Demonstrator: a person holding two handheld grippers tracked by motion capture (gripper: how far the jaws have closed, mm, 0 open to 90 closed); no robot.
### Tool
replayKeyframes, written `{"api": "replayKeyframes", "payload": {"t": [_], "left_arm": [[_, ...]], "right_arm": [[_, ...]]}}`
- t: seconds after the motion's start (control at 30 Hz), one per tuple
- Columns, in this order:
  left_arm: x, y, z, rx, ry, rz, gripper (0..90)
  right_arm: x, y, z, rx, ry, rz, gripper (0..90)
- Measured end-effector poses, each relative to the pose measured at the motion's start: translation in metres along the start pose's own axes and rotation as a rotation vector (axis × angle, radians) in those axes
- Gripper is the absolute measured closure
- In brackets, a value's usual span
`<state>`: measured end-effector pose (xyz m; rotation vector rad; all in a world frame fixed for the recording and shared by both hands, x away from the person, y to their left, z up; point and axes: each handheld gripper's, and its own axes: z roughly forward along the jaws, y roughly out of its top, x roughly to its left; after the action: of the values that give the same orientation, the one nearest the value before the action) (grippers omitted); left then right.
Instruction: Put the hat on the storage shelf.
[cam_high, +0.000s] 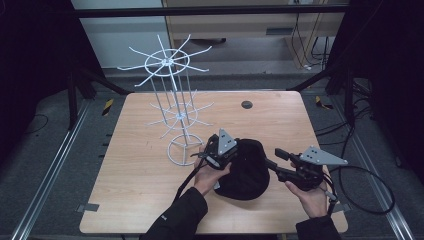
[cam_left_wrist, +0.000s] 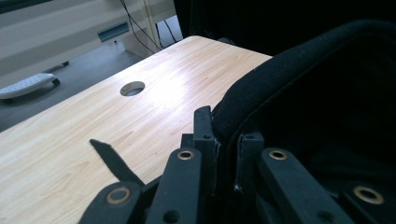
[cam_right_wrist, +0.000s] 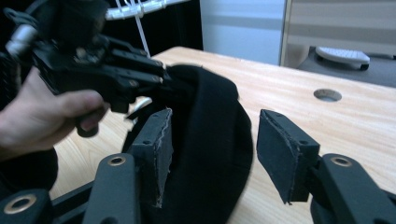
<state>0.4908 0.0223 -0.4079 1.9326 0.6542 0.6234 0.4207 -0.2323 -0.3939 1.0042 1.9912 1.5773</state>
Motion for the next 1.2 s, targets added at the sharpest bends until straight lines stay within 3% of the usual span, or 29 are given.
{"api": "replayKeyframes", "payload": {"t": [0.13,0.23,0.27,0.37,0.4,0.43,0.47,0.53,0.57,0.6,0.7,0.73,0.77,0.83,0.97,1.0,1.03,1.07,1.1,1.2], "left_arm": [[0.001,0.001,0.002,-0.005,-0.008,-0.009,82.7],[0.002,0.004,0.003,-0.025,-0.033,-0.022,82.7],[0.001,0.007,0.005,-0.033,-0.042,-0.017,82.6],[-0.001,0.009,0.008,-0.03,-0.041,-0.009,82.2],[-0.003,0.011,0.011,-0.032,-0.039,-0.012,81.9],[-0.003,0.011,0.011,-0.032,-0.039,-0.012,81.1],[-0.004,0.012,0.013,-0.035,-0.05,-0.022,78.9],[-0.007,0.013,0.013,-0.04,-0.085,-0.048,72.8],[-0.007,0.013,0.013,-0.04,-0.085,-0.048,68.9],[-0.008,0.013,0.007,-0.025,-0.095,-0.058,66.5],[-0.009,0.011,-0.002,-0.02,-0.092,-0.073,61.7],[-0.008,0.004,-0.013,-0.017,-0.095,-0.113,60.4],[-0.008,0.004,-0.013,-0.017,-0.095,-0.113,59.8],[-0.008,-0.011,-0.025,0.006,-0.054,-0.142,59.8],[-0.01,-0.03,-0.027,0.055,-0.052,-0.179,60.3],[-0.012,-0.042,-0.02,0.11,-0.046,-0.181,61.5],[-0.012,-0.042,-0.02,0.11,-0.046,-0.181,63.4],[-0.012,-0.047,-0.013,0.147,-0.055,-0.19,67.3],[-0.012,-0.053,-0.002,0.181,-0.077,-0.22,69.4],[-0.013,-0.059,0.009,0.207,-0.087,-0.238,74.9]], "right_arm": [[0.002,0.002,0.0,-0.006,0.007,-0.002,45.1],[0.002,-0.006,0.012,0.056,-0.005,-0.01,45.3],[-0.001,-0.014,0.022,0.107,-0.034,-0.015,49.6],[-0.003,-0.019,0.025,0.141,-0.063,-0.006,65.8],[-0.005,-0.02,0.024,0.139,-0.077,0.0,72.8],[-0.005,-0.02,0.024,0.139,-0.077,0.0,72.8],[-0.005,-0.018,0.02,0.123,-0.125,0.001,81.5],[-0.007,-0.016,0.017,0.105,-0.16,0.006,82.8],[-0.007,-0.016,0.017,0.105,-0.16,0.006,82.8],[-0.009,-0.014,0.013,0.086,-0.199,0.006,83.4],[-0.011,-0.012,0.009,0.069,-0.252,0.002,83.7],[-0.013,-0.011,0.007,0.063,-0.274,0.004,83.7],[-0.013,-0.011,0.006,0.057,-0.287,0.01,83.7],[-0.015,-0.01,0.005,0.058,-0.323,0.004,83.7],[-0.015,-0.009,0.003,0.043,-0.365,-0.006,83.7],[-0.014,-0.008,0.003,0.039,-0.367,-0.012,83.7],[-0.014,-0.008,0.003,0.039,-0.367,-0.012,83.7],[-0.012,-0.006,0.004,0.036,-0.371,-0.031,83.6],[-0.011,-0.006,0.004,0.034,-0.37,-0.04,83.6],[-0.007,-0.004,0.006,0.031,-0.364,-0.063,83.6]]}}
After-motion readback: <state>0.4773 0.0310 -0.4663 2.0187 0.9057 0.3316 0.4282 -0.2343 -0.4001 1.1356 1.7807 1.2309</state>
